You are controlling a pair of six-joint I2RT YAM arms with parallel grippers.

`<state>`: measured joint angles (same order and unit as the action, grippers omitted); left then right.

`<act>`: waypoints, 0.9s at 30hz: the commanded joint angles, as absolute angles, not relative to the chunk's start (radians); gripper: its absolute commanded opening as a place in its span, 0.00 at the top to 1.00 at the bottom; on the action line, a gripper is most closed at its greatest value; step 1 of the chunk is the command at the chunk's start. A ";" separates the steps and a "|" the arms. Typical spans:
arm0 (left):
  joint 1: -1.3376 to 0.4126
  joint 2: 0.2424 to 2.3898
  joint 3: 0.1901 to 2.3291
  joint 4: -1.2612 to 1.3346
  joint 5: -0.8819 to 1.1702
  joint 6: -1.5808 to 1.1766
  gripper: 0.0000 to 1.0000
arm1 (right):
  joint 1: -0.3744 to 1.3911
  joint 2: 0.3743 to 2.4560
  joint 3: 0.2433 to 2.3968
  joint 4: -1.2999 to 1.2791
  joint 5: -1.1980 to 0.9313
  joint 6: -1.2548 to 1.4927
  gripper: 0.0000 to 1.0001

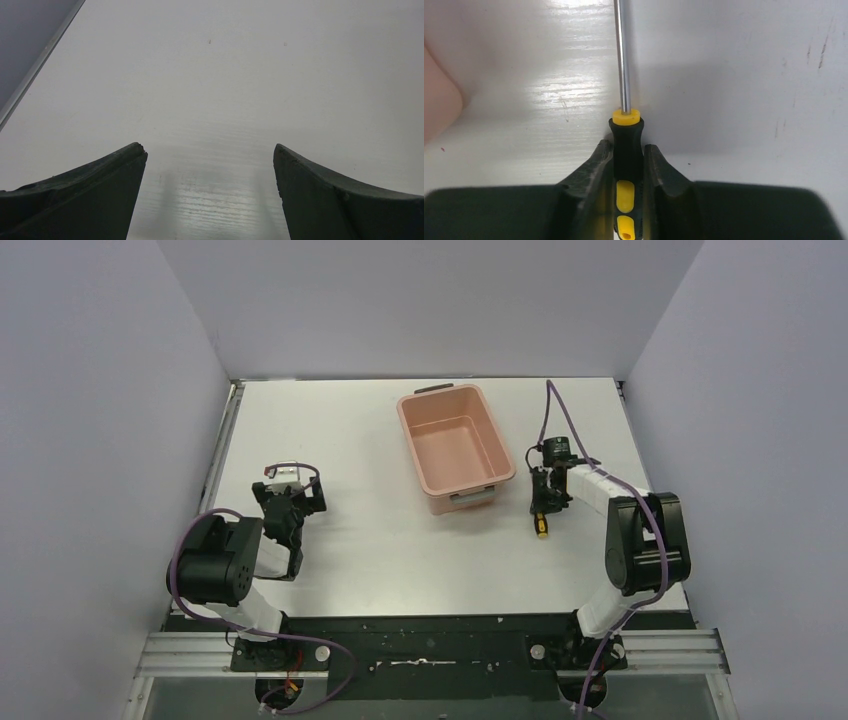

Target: Put the screwdriver in the bin

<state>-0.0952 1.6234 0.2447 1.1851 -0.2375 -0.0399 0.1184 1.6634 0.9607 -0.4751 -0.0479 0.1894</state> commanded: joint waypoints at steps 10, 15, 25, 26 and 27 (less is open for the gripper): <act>-0.089 1.611 0.253 1.212 -0.225 -0.031 0.03 | 0.136 1.597 1.626 -0.994 0.134 0.174 1.00; -0.089 1.610 0.253 1.212 -0.225 -0.031 0.03 | 0.314 1.650 1.854 -1.002 0.148 0.253 1.00; -0.089 1.612 0.253 1.212 -0.225 -0.031 0.03 | 0.575 1.809 1.888 -0.799 0.104 0.300 1.00; -0.088 1.611 0.252 1.212 -0.225 -0.032 0.03 | 0.581 1.830 1.867 -0.783 0.113 0.297 1.00; -0.089 1.611 0.253 1.212 -0.225 -0.031 0.03 | 0.584 1.847 1.836 -0.765 0.120 0.296 1.00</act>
<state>-0.0952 1.6234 0.2447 1.1851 -0.2379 -0.0399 0.5869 1.7798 1.8801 -0.8425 0.0818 0.2798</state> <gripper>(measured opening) 0.974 0.252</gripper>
